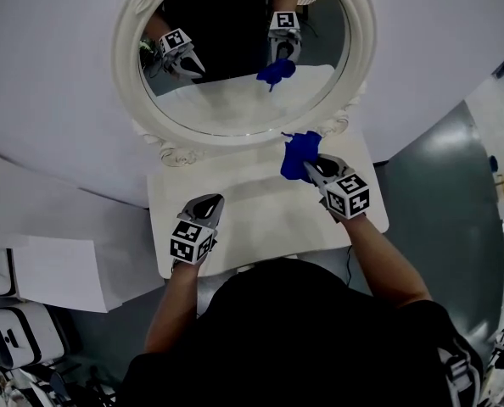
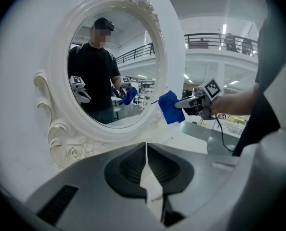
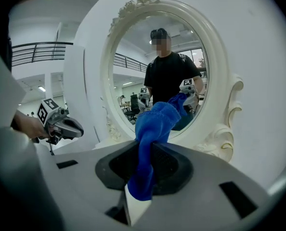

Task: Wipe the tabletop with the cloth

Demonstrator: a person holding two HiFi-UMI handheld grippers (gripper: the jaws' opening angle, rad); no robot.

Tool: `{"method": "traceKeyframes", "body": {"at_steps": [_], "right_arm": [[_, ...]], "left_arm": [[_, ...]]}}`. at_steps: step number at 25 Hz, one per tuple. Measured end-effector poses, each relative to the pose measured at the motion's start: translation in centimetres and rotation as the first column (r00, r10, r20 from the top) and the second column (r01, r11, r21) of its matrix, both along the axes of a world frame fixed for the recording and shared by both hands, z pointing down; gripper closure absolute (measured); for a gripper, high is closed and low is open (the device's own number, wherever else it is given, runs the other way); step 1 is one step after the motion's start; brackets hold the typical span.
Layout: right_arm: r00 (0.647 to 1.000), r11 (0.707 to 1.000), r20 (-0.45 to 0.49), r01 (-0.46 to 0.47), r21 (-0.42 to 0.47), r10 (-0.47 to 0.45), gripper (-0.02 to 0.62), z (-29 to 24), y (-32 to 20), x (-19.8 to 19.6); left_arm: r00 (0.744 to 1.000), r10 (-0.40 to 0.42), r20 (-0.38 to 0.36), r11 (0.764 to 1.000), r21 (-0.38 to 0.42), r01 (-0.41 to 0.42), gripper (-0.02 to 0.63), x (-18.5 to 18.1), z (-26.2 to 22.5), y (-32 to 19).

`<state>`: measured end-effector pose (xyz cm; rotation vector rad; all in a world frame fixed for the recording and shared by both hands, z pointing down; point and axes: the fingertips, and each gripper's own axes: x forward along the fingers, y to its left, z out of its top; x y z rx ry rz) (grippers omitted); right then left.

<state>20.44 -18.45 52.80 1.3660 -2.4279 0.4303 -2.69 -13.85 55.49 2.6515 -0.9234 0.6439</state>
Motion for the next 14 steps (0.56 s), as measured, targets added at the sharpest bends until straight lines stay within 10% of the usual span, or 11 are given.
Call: {"method": "traceKeyframes", "body": {"at_steps": [14], "right_arm": [[1.0,0.999,0.017,0.013,0.038,-0.013,0.535,-1.4,3.5,-2.2]], "left_arm": [[1.0,0.018,-0.008,1.0,-0.003,-0.018,0.591,-0.8,0.2,1.9]]}}
